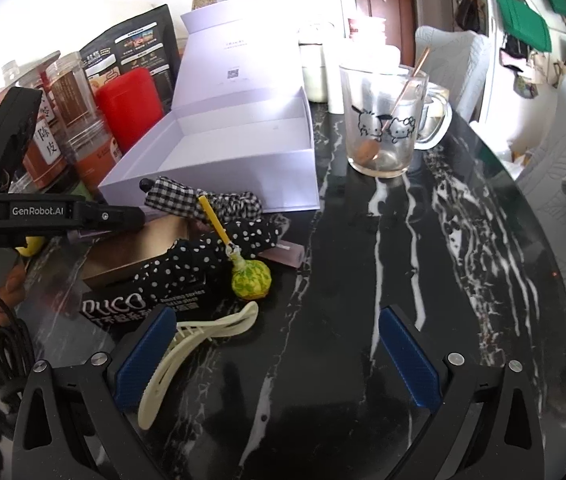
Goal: Organize rigid objects
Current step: 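Lower the left tool onto the small purple box and close it, then grasp the cream claw clip with the right tool while the left lifts the purple box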
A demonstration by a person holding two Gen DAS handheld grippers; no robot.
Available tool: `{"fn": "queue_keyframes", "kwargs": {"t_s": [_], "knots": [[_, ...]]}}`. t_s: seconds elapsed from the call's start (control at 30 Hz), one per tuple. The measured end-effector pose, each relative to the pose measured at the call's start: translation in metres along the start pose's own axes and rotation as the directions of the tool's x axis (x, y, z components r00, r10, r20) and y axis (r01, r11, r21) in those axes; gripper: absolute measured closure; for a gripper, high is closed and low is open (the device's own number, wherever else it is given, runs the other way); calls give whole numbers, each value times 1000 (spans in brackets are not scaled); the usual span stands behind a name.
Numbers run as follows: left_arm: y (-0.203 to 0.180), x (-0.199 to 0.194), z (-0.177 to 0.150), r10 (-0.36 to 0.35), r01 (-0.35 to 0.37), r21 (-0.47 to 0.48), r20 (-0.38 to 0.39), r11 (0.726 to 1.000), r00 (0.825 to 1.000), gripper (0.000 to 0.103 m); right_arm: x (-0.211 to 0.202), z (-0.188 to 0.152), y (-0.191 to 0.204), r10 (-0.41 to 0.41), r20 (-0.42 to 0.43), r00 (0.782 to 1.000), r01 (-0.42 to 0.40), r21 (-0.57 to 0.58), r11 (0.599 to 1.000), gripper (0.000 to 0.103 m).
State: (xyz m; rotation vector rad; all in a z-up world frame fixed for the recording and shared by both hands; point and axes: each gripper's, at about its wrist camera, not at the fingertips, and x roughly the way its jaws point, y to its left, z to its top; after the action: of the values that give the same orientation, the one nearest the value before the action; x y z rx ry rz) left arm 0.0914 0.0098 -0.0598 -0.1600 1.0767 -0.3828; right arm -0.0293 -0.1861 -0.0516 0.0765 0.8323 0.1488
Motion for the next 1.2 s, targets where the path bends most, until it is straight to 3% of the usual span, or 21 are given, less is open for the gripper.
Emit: {"fn": "queue_keyframes", "kwargs": {"t_s": [0.33,0.5,0.6,0.9,1.07,1.13,1.2], "knots": [[11,-47,-19,-5,6,-12,84,1000,996,52,-9,-7,2,24,1,1000,-24,11,1000,0],[19,-71,-31,67,-65,-18,129,998,989,52,-8,-8,19,46,-3,999,-46,-33,998,0],[29,-78,-42,74,-69,-38,137,997,988,52,-3,-8,29,78,-20,997,-79,-43,996,1],[51,-72,-75,102,-94,-82,105,992,989,52,21,-11,52,122,-104,987,-127,-50,991,23],[57,-64,-88,147,-140,-84,81,987,986,52,27,-14,59,70,-116,991,-80,-88,993,35],[59,-60,-90,144,-138,-94,65,986,987,52,28,-13,61,54,-111,992,-65,-100,993,55],[61,-54,-94,130,-125,-115,35,985,991,52,27,-12,60,53,-114,992,-65,-101,993,65]]}}
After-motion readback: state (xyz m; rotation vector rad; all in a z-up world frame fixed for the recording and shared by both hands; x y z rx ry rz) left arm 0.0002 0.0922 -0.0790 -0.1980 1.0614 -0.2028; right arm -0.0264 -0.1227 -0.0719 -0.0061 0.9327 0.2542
